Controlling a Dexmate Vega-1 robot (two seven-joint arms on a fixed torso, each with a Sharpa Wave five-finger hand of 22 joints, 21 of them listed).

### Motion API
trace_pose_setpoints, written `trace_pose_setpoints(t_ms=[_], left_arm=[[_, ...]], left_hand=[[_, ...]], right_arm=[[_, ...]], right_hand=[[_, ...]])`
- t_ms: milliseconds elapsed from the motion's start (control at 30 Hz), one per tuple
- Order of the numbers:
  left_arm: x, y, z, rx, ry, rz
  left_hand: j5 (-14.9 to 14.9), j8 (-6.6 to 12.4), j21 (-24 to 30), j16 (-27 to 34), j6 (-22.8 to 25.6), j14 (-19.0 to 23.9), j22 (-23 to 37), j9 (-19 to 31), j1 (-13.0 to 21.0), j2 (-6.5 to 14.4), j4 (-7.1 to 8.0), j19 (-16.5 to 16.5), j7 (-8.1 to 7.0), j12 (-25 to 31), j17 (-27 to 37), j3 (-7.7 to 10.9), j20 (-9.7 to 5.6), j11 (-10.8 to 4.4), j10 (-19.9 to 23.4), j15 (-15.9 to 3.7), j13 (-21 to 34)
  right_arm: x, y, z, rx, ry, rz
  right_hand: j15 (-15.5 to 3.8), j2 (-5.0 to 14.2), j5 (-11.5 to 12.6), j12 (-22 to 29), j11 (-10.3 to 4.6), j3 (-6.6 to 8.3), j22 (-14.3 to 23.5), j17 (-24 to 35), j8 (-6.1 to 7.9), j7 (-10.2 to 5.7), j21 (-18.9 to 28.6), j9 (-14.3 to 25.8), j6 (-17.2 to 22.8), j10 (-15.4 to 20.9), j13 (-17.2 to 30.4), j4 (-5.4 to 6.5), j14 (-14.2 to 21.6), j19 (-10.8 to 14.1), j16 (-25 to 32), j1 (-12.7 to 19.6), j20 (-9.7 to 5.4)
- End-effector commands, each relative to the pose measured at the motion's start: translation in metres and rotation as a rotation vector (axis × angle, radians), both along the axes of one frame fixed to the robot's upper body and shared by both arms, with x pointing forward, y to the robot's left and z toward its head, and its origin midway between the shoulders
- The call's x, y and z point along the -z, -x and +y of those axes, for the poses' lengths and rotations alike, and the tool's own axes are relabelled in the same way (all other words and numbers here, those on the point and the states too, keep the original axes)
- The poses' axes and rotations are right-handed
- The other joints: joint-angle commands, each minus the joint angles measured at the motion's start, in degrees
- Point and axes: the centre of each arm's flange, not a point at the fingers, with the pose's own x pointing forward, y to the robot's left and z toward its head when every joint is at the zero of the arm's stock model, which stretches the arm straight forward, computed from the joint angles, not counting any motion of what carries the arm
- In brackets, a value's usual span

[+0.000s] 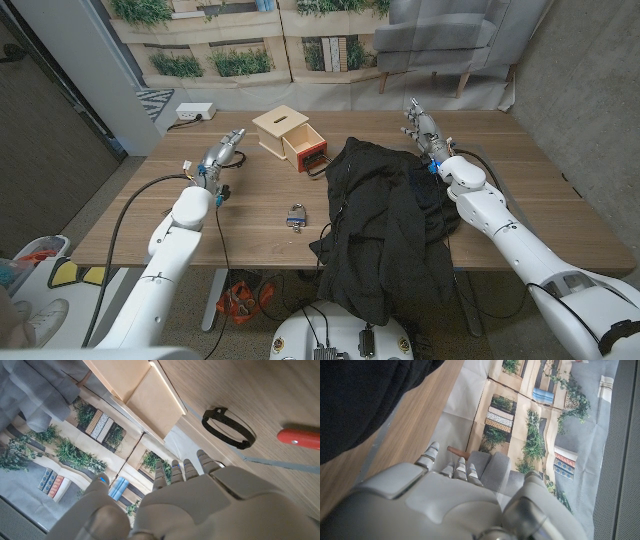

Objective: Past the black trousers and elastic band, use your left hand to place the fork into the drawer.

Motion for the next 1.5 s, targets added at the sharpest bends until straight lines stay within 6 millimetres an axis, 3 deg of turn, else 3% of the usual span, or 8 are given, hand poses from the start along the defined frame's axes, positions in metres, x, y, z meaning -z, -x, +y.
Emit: trace_pose_setpoints(t_ms=[33, 700, 867, 1033, 1300, 1333, 1367, 1500], left_arm=[[0.001, 0.01, 0.01, -0.073, -0.035, 0.007], [-0.01, 0.005, 0.014, -0.107, -0.146, 0.013], [-0.012, 0.005, 0.014, -0.123, -0.177, 0.01], [-0.014, 0.007, 0.013, -0.162, -0.224, 0.003], [-0.018, 0.012, 0.01, -0.228, -0.291, 0.001], [-0.017, 0.012, 0.01, -0.233, -0.29, 0.008], [-0.017, 0.013, 0.011, -0.236, -0.291, 0.009], [-0.015, 0.016, 0.011, -0.247, -0.285, 0.015]], left_hand=[[0.0, -0.02, -0.2, -0.1, 0.5, -0.5, 0.2, 0.1, 0.1, 0.2, -0.26, -0.8, 0.22, 0.3, 0.0, 0.07, -0.02, -0.11, 0.8, 0.08, 0.2], [0.0, 0.02, -0.4, -0.2, 1.0, -1.5, 0.2, 0.2, 0.0, 0.3, -0.55, -1.7, 0.62, 0.3, 0.0, 0.1, 0.45, -0.24, 0.7, 0.85, 0.3], [0.0, -0.3, -0.4, -0.2, 0.2, -1.8, 0.2, 0.2, 0.1, 0.4, -0.78, -2.0, -0.03, 0.3, 0.0, 0.2, 0.38, -0.3, 0.9, 0.97, 0.4], [0.0, -1.02, -0.3, 0.1, -3.3, -1.7, 0.1, 0.3, 1.8, 0.1, -2.54, -2.1, -1.56, 0.5, -0.1, 0.76, 0.53, 0.12, 1.3, 1.39, 0.5], [0.0, -0.75, -0.3, 0.1, -5.0, -1.9, 0.0, 0.3, 4.3, -0.2, -4.71, -2.3, -1.6, 0.4, -0.1, 1.49, 0.95, -0.22, 0.8, 1.73, 0.6], [0.0, -0.59, -0.3, 0.2, -5.0, -1.9, 0.0, 0.3, 5.0, -0.3, -5.24, -2.5, -1.64, 0.4, -0.1, 1.69, 1.58, -0.29, 0.8, 1.86, 0.6], [0.1, -0.24, -0.3, 0.2, -5.2, -2.0, 0.1, 0.3, 6.8, -0.4, -6.74, -2.8, -1.38, 0.4, 0.0, 2.24, 3.46, -0.56, 0.7, 2.28, 0.7], [0.1, -0.07, -0.3, 0.4, -5.3, -1.7, 0.1, 0.4, 8.0, -0.5, -7.69, -2.8, -1.3, 0.6, 0.0, 2.6, 4.23, -1.33, 1.1, 2.86, 0.8]], right_arm=[[0.0, 0.002, 0.006, -0.003, 0.014, 0.001], [-0.007, -0.005, 0.01, -0.001, 0.022, 0.005], [-0.008, -0.007, 0.008, 0.004, 0.015, 0.007], [-0.01, -0.007, 0.008, 0.009, 0.02, 0.0], [-0.008, -0.007, 0.006, 0.014, 0.016, 0.004], [-0.008, -0.007, 0.006, 0.015, 0.018, 0.002], [-0.008, -0.007, 0.006, 0.016, 0.019, 0.0], [-0.008, -0.007, 0.005, 0.02, 0.014, -0.006]], right_hand=[[-0.08, 0.02, -0.2, 0.0, -0.02, 0.14, 0.3, 0.1, 0.14, 0.1, 0.2, 0.1, 0.1, -0.3, 0.2, -0.47, -0.2, 0.1, 0.3, 0.5, -0.41], [-0.12, -0.02, -0.2, -0.1, 0.02, 0.11, 0.3, 0.0, 0.06, 0.1, 0.2, 0.1, -0.1, -0.3, 0.2, -0.85, -0.2, 0.2, 0.3, 0.7, -0.42], [-0.63, 0.0, -0.2, 0.0, -0.83, 0.1, 0.3, 0.0, 0.09, 0.08, 0.2, 0.1, 0.0, 0.1, 0.2, -0.99, 0.1, 0.2, 0.4, 0.8, -0.4], [-0.63, -0.02, -0.2, 0.0, -0.74, 0.07, 0.3, 0.0, 0.1, 0.11, 0.2, 0.1, 0.1, 0.0, 0.2, -1.05, 0.1, 0.2, 0.4, 0.8, -0.39], [-0.55, 0.03, -0.3, 0.0, -0.62, 0.04, 0.3, 0.0, 0.11, 0.13, 0.2, 0.1, 0.1, 0.0, 0.2, -1.11, 0.1, 0.2, 0.4, 0.8, -0.38], [-0.52, 0.02, -0.3, 0.0, -0.58, 0.02, 0.3, 0.0, 0.12, 0.13, 0.2, 0.1, 0.1, 0.0, 0.2, -1.11, 0.1, 0.2, 0.4, 0.8, -0.38], [-0.51, 0.0, -0.3, 0.0, -0.51, 0.01, 0.3, 0.0, 0.11, 0.13, 0.2, 0.1, 0.1, 0.0, 0.2, -1.12, 0.1, 0.2, 0.4, 0.8, -0.38], [-0.59, 0.04, -0.3, 0.0, -0.53, 0.0, 0.3, 0.0, 0.12, 0.13, 0.2, 0.1, 0.1, 0.0, 0.2, -1.14, 0.1, 0.2, 0.4, 0.8, -0.38]])
